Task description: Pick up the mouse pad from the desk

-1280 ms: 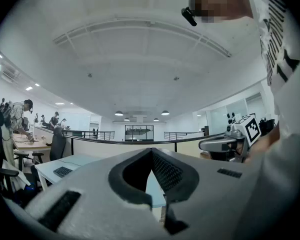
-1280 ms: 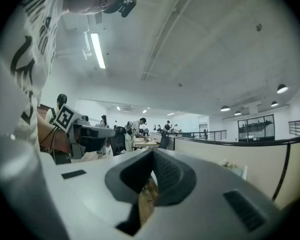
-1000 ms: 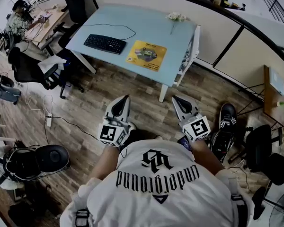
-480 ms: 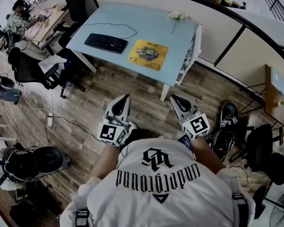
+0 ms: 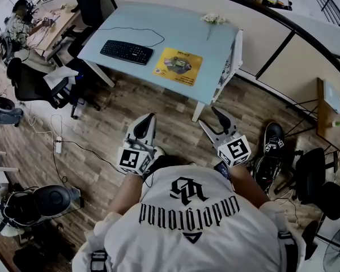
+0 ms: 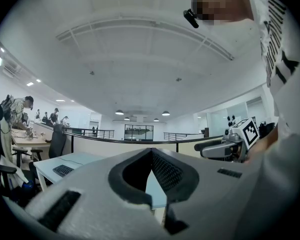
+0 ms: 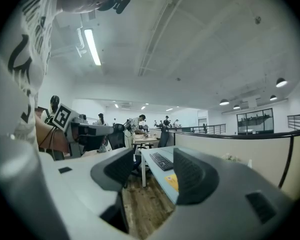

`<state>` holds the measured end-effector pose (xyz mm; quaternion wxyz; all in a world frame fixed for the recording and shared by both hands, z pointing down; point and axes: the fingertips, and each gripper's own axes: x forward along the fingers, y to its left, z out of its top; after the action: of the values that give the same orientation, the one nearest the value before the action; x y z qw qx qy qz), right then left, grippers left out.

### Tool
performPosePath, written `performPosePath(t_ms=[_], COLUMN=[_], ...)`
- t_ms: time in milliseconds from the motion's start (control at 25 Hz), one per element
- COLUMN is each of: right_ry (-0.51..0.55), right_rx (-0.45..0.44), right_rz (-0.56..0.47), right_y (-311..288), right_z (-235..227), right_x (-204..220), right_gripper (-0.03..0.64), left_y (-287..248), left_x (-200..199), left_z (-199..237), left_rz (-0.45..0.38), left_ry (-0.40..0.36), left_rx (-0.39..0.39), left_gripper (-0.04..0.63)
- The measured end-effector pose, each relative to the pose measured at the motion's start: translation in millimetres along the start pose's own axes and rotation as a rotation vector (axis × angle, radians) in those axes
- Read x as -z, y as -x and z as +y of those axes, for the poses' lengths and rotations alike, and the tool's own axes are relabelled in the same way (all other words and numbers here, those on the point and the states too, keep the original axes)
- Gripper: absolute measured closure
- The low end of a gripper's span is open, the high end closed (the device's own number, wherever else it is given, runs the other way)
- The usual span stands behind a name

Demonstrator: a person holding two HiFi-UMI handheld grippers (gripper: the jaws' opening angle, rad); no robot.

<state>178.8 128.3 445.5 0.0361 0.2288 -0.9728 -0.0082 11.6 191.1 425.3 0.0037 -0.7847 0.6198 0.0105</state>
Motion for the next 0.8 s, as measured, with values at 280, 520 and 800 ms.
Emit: performPosePath(t_ms=[280,520,800], right_ry=[0.003,-0.005,0.002], right_rx=[0.014,0.049,0.107], right_rz=[0.017,0.023,0.024], right_y=[-34.3,-88.0,-140.9], right_z=[4.1,6.2,17.5], right_x=[2.6,-5.0,-17.2], right_gripper=[0.293,0.269,0.261], left_y=[-5.0,-12.8,-15.0], left_x=[8.4,11.2,3.8], left_z=[33.6,86.9,133.4], left_rz=[-0.003,0.01,0.015], left_ry=[0.024,0.042,0.034], left_rx=[0.012,0.047,0.122], left_gripper=[0.588,0.588,0.588])
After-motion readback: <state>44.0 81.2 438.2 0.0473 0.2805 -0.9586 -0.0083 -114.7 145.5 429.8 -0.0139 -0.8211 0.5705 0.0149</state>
